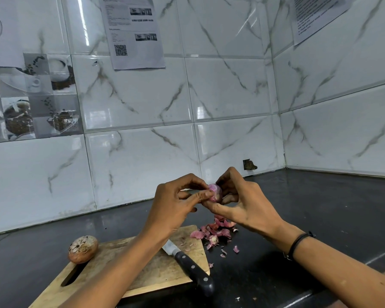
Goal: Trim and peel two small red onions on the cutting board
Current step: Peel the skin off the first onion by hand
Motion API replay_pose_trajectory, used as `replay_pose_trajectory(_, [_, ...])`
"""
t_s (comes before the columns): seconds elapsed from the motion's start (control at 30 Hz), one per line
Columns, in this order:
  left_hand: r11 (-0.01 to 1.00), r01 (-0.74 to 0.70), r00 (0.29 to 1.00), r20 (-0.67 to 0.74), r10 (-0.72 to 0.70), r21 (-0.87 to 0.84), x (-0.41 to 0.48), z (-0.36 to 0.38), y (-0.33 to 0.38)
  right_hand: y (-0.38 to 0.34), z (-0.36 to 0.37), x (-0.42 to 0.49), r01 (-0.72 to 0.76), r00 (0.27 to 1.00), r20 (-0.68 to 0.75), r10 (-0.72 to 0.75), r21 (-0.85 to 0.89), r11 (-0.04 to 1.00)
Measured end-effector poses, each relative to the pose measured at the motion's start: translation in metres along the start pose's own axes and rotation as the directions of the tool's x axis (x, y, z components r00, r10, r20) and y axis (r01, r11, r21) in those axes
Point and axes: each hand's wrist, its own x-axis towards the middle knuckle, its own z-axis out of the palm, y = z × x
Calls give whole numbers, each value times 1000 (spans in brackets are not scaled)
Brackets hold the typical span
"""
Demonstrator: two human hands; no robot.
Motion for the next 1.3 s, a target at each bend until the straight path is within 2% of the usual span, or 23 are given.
replay_pose_trajectory(0.23, [991, -35, 999, 1, 35, 128, 5, -2, -10, 0, 2, 1, -35, 997, 69, 33, 22, 999])
replay_pose_trajectory(0.57, [988, 82, 996, 22, -85, 130, 6, -7, -17, 7, -5, 3, -204, 979, 37, 201, 170, 964])
replay_pose_trajectory(0.77, [940, 109, 963, 200, -180, 324, 1, -1, -25, 6, -5, 2, -184, 983, 50, 178, 155, 971])
replay_pose_trajectory(0.93, [943, 164, 962, 164, -218, 289, 1, -1, -21, 9, -5, 2, -160, 987, 55, 152, 189, 969])
replay_pose_trajectory(1.13, [960, 123, 987, 70, -145, 252, 0, 1, -17, 11, -4, 2, -149, 988, 69, 138, 192, 970])
replay_pose_trajectory(1.23, [985, 17, 1000, 18, -20, 172, 2, 1, -10, 13, -3, 3, -159, 987, 75, 146, 220, 962])
replay_pose_trajectory(1.3, [989, -61, 998, 37, 56, 136, 4, 1, -7, 13, -4, 4, -164, 985, 94, 146, 221, 961])
